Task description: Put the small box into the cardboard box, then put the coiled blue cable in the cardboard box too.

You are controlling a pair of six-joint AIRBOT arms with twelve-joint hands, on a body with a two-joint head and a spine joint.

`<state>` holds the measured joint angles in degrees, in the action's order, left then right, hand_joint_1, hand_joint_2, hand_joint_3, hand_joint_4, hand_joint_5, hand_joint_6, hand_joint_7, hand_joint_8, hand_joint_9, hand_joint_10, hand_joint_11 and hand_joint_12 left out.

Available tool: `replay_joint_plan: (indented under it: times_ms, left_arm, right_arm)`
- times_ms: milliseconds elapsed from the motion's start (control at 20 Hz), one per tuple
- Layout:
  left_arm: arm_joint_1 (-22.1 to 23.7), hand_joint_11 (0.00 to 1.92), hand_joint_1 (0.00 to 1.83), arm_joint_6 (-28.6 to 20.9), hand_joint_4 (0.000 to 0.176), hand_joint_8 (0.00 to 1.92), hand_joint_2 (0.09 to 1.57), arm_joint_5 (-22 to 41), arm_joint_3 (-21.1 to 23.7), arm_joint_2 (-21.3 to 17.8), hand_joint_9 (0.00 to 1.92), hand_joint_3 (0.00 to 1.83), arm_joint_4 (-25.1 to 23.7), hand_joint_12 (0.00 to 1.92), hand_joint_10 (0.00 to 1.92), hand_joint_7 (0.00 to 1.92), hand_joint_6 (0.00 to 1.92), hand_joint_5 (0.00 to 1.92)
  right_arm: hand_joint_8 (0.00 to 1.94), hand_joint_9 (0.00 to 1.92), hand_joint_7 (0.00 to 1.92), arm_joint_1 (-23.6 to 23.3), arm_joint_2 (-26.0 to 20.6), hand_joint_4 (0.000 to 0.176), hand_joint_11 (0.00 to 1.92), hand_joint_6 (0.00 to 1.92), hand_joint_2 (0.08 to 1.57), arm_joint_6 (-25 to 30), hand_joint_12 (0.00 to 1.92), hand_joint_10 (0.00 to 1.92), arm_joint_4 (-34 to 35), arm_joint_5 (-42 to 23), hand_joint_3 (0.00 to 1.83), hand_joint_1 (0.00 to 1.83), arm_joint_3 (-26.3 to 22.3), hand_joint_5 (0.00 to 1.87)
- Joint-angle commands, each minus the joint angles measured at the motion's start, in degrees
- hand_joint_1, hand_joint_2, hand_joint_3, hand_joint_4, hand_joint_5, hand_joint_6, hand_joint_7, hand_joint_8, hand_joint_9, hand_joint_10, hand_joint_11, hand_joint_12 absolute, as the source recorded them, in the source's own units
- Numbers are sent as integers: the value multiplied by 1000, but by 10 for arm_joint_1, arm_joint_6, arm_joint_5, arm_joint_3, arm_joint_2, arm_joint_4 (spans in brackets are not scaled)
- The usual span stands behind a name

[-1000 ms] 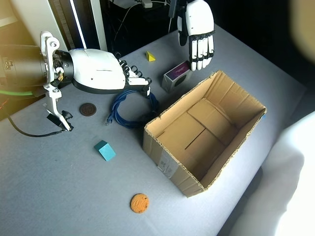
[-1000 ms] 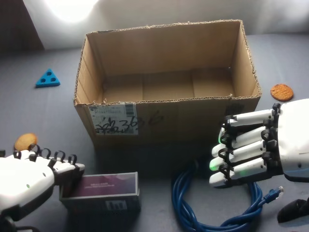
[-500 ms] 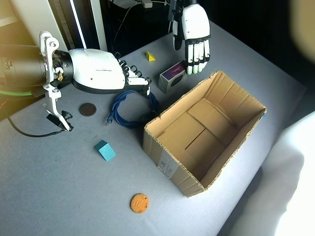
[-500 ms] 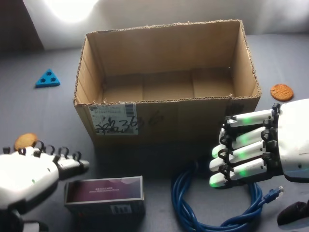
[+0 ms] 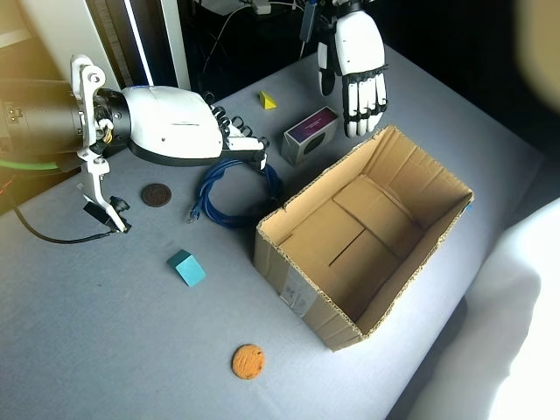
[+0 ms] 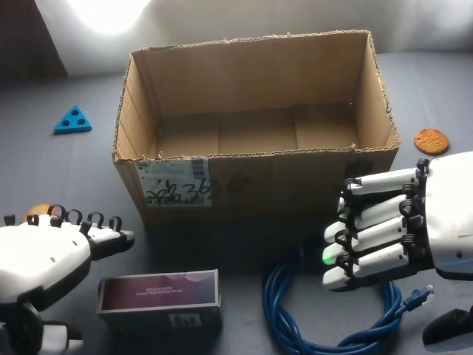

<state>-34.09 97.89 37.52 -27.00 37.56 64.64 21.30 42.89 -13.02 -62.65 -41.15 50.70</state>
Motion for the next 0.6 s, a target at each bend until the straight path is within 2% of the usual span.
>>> replay_joint_plan:
  times_ms: [0, 150, 300, 400, 500, 550]
  left_arm:
    - [6, 0, 1401, 1, 0, 3, 1055, 42, 5, -1, 172, 0, -12, 608, 2, 211, 1, 230]
    - [6, 0, 1441, 2, 0, 7, 1036, 56, 12, 6, 196, 0, 3, 709, 7, 241, 8, 267]
    - [8, 0, 1460, 2, 0, 0, 1048, 68, 16, 17, 150, 1, 11, 622, 0, 195, 0, 243]
    - [10, 0, 1467, 2, 0, 7, 1028, 71, 16, 26, 178, 0, 14, 672, 8, 226, 6, 273]
    - [12, 0, 1444, 0, 0, 0, 1054, 76, 15, 33, 170, 6, 17, 646, 1, 208, 0, 242]
    - [14, 0, 1449, -3, 0, 2, 1049, 78, 13, 37, 169, 3, 17, 665, 1, 214, 3, 252]
  right_arm:
    - [2, 422, 457, -3, -5, 0, 0, 2, 1104, -1, 1019, 1, 30, -46, 0, 663, -3, 483]
    - [2, 437, 470, -3, -5, 0, 0, 2, 1088, -1, 1049, 4, 30, -46, 0, 728, -3, 492]
    - [5, 451, 490, -3, -5, 0, 0, 4, 1104, -1, 1054, 6, 30, -47, 4, 689, -3, 507]
    - [8, 467, 506, -3, -5, 0, 0, 7, 1098, -2, 1075, 11, 30, -48, 0, 712, -3, 522]
    - [3, 465, 500, -3, -6, 0, 0, 3, 1095, -2, 1069, 8, 30, -50, 0, 719, -3, 515]
    - [0, 449, 490, -3, -6, 0, 0, 2, 1135, -2, 1047, 2, 30, -50, 11, 617, -3, 516]
